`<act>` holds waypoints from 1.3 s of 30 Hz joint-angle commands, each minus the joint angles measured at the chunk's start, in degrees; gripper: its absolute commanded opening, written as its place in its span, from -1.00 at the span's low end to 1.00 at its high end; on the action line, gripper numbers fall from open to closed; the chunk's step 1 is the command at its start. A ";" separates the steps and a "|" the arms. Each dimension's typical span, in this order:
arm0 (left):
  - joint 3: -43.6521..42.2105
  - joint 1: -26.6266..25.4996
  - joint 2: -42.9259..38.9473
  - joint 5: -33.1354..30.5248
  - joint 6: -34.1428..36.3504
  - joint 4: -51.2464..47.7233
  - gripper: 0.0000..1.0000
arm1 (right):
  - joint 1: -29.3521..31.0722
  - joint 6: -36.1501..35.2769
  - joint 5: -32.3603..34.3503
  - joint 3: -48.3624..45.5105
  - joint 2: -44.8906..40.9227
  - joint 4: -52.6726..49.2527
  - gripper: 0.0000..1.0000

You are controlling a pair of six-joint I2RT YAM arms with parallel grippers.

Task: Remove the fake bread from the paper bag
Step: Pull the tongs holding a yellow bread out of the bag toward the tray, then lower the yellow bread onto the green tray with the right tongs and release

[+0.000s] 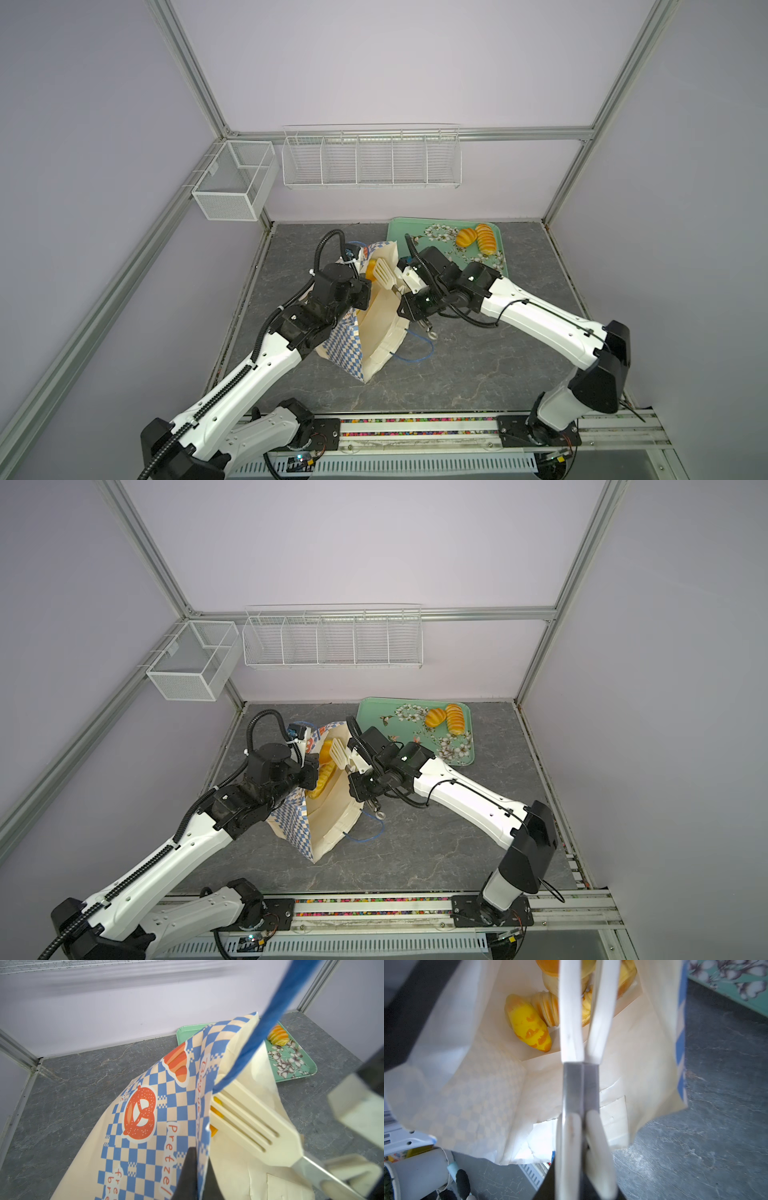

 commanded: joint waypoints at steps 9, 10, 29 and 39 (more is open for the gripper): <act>3.54 0.33 2.22 -4.21 -3.50 -3.81 -1.00 | 0.06 -4.71 2.23 -6.14 -7.64 -0.99 -0.86; 3.54 0.42 2.07 -4.22 -3.65 -3.90 -1.00 | 0.02 -4.95 2.75 -6.18 -8.31 -0.95 -0.85; 3.68 6.20 -0.22 -2.28 -3.79 -7.31 -1.00 | -9.14 -8.84 9.35 -2.21 -19.43 0.24 -0.86; 3.87 6.56 0.90 -1.58 -2.44 -6.96 -1.00 | -25.90 -16.21 12.06 -6.41 -18.24 -0.41 -0.86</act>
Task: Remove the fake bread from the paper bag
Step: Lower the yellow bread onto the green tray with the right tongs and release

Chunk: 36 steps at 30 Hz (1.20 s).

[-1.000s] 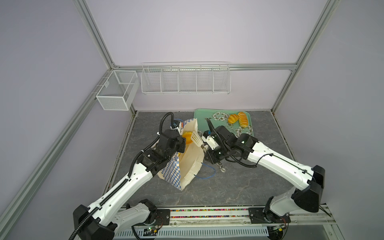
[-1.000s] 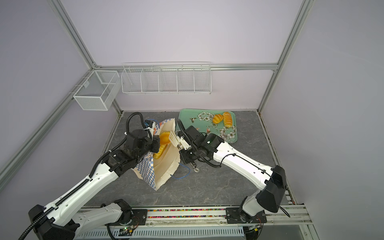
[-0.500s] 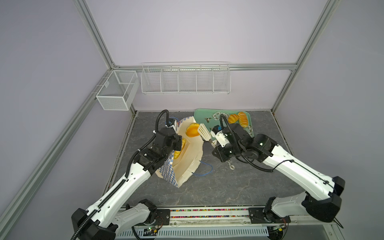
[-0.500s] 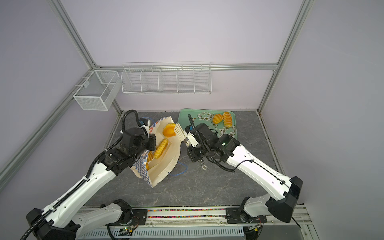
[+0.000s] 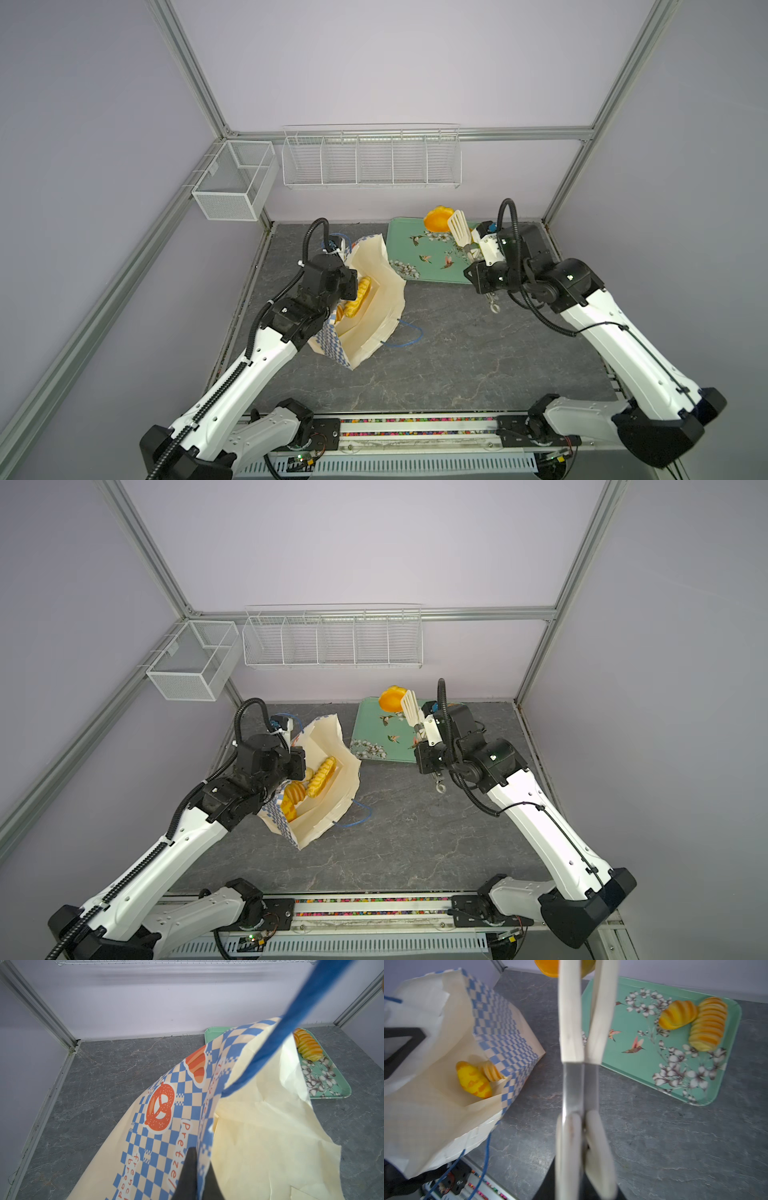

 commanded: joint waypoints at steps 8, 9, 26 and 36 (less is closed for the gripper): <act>0.56 0.80 0.70 0.03 1.32 -2.54 -1.00 | -10.32 -7.44 7.32 -8.77 7.41 6.48 -0.86; 0.46 0.81 0.76 0.27 1.52 -2.52 -1.00 | -10.33 -7.14 8.07 -9.42 8.45 6.48 -0.86; -0.42 1.16 4.49 1.09 2.92 0.20 -1.00 | -10.37 -15.18 27.60 -3.93 20.47 0.47 -0.86; -1.25 1.22 4.31 1.61 3.06 0.90 -1.00 | -10.24 -16.85 35.09 -3.58 25.05 -1.17 -0.70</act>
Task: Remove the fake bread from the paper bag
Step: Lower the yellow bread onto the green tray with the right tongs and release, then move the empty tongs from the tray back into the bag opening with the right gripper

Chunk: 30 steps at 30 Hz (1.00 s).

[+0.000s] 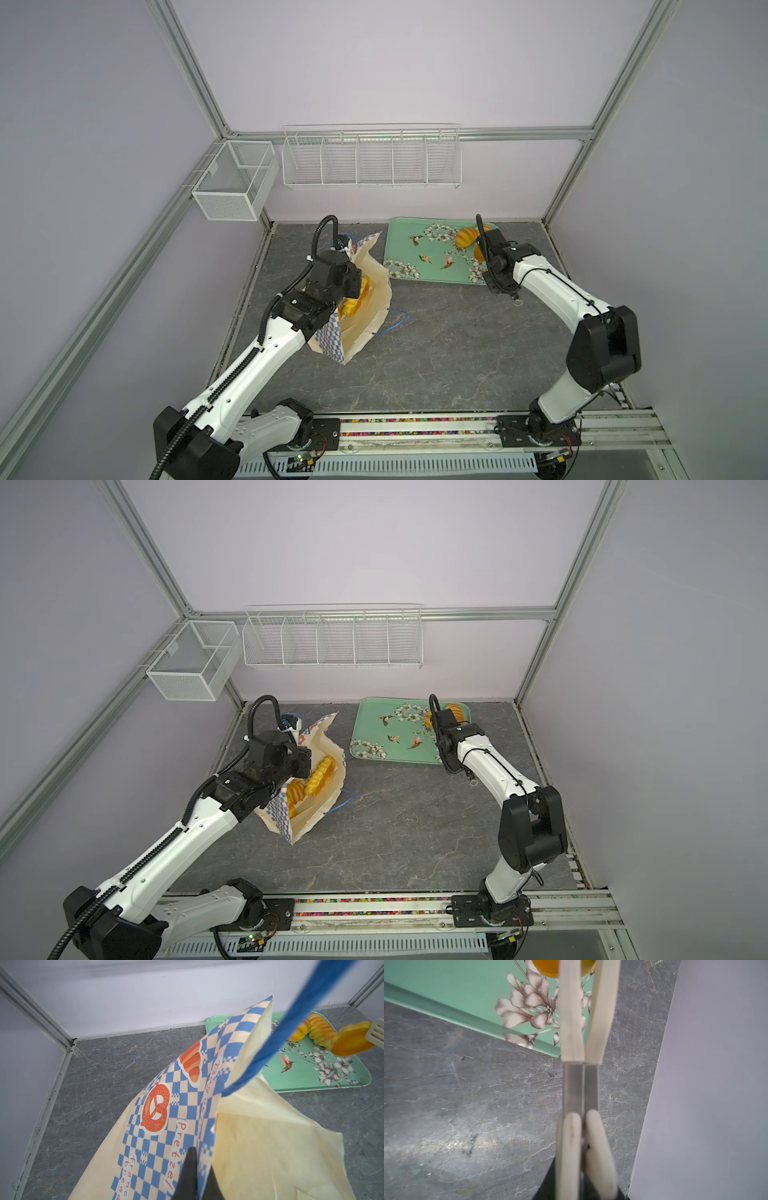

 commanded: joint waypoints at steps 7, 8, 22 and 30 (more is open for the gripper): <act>-0.73 0.43 -0.81 1.19 0.01 -1.44 -1.00 | 2.53 -0.11 3.78 1.53 5.85 -1.36 -0.59; -0.73 0.42 -0.99 1.18 -0.06 -1.52 -1.00 | 2.84 0.09 3.24 1.63 6.56 -1.75 -0.57; -1.08 0.43 -1.38 2.03 -0.69 -1.68 -1.00 | 9.90 3.91 -1.99 4.48 8.06 -8.04 -0.21; -1.82 0.43 -2.37 2.41 -0.79 -1.60 -1.00 | 11.74 6.09 -4.12 6.35 7.84 -10.92 -0.19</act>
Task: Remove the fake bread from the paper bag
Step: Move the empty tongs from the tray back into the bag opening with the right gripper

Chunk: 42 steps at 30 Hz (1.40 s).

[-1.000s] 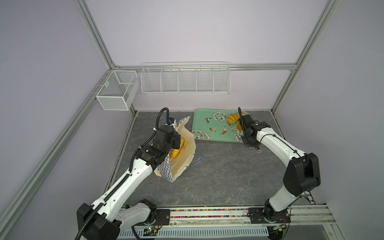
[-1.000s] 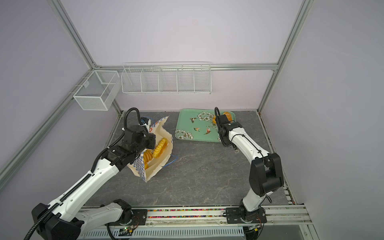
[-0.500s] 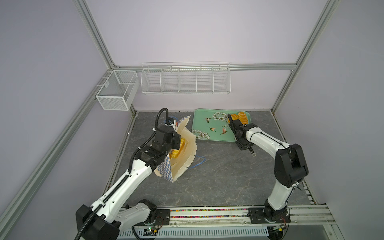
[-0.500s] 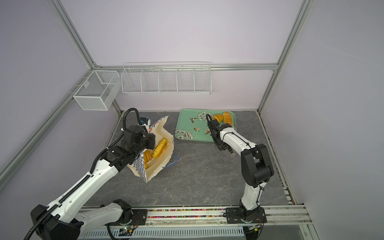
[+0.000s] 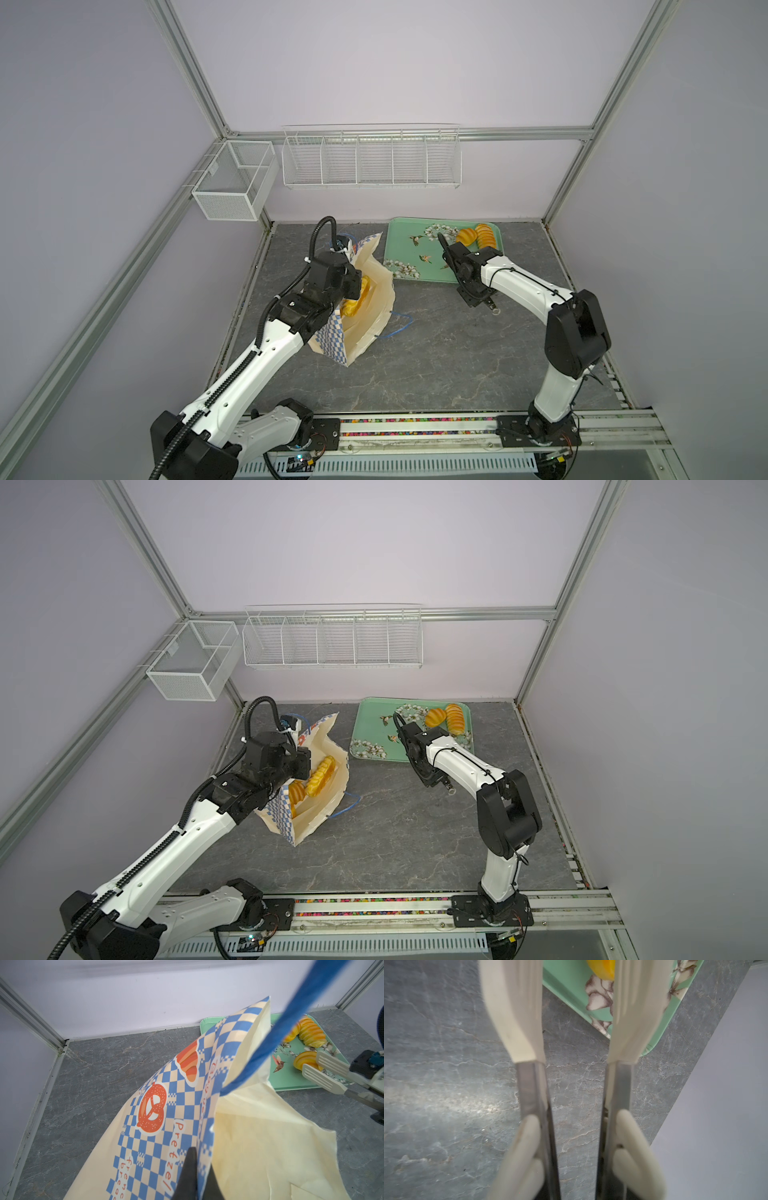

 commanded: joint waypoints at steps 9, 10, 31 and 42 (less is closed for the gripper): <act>-2.00 0.39 -2.39 0.51 -0.72 -1.79 -1.00 | 0.67 3.83 -6.65 3.85 -1.13 -3.65 -0.19; -2.00 0.39 -2.46 0.48 -0.69 -1.88 -1.00 | 0.61 3.92 -7.27 3.71 -1.13 -3.54 -0.19; -1.92 0.39 -2.88 0.10 -0.90 -2.53 -1.00 | -4.61 4.41 -11.79 2.53 2.60 -4.35 -0.85; -1.56 0.39 -2.40 -0.60 -0.45 -3.23 -1.00 | -10.35 0.53 -11.12 10.86 10.34 -3.39 -0.86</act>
